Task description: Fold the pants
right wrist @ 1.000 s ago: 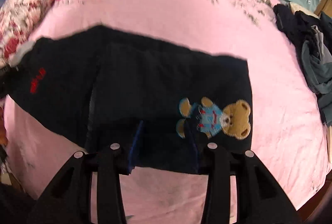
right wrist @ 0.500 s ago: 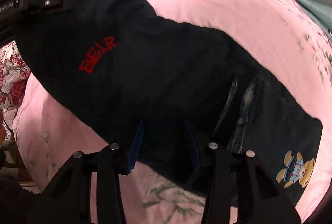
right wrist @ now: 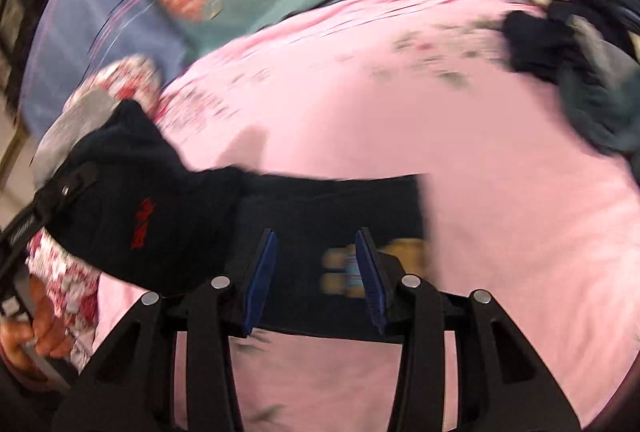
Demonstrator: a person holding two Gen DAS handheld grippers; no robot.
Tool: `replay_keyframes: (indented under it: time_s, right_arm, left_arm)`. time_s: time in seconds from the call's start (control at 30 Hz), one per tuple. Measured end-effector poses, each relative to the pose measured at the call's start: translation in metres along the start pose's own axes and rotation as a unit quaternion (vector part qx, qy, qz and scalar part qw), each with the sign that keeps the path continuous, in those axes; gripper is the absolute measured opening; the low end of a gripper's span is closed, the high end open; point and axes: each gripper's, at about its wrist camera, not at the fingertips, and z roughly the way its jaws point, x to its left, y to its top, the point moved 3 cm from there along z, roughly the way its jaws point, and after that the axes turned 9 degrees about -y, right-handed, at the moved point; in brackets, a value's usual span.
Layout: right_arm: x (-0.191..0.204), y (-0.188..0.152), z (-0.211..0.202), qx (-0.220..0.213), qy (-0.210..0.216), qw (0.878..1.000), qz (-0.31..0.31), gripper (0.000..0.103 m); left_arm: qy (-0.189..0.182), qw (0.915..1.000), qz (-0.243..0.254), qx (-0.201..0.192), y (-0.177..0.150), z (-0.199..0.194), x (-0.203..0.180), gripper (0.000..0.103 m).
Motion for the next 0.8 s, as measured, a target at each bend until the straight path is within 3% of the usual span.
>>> replay_keyframes:
  time_s: [0.2,0.33,0.5,0.6,0.67,0.8]
  right_arm:
    - [-0.057,-0.009,-0.02,-0.025,-0.043,0.998,0.032,0.043]
    - [-0.086,-0.021,-0.027,-0.017,-0.054,0.998,0.041,0.043]
    - [-0.103,-0.033,-0.026,-0.004,-0.053,0.998,0.037,0.043]
    - [-0.106,-0.027,-0.027,-0.008,-0.043,0.998,0.034,0.043]
    - [-0.106,-0.02,-0.028,-0.015,-0.039,0.999,0.031,0.043]
    - [-0.107,-0.003,-0.03,-0.026,-0.038,0.999,0.029,0.043]
  left_arm:
    - [-0.02,0.9933,0.093,0.066,-0.041,0.075,-0.106,0.036]
    - [-0.006,0.988,0.126,0.089,-0.067,0.11,-0.135,0.036]
    - [0.01,0.9851,0.144,0.093,-0.08,0.118,-0.147,0.038]
    - [0.009,0.9841,0.147,0.099,-0.08,0.119,-0.15,0.045]
    - [-0.011,0.9837,0.149,0.1,-0.082,0.116,-0.157,0.061]
    - [-0.042,0.9812,0.169,0.083,-0.084,0.101,-0.171,0.065]
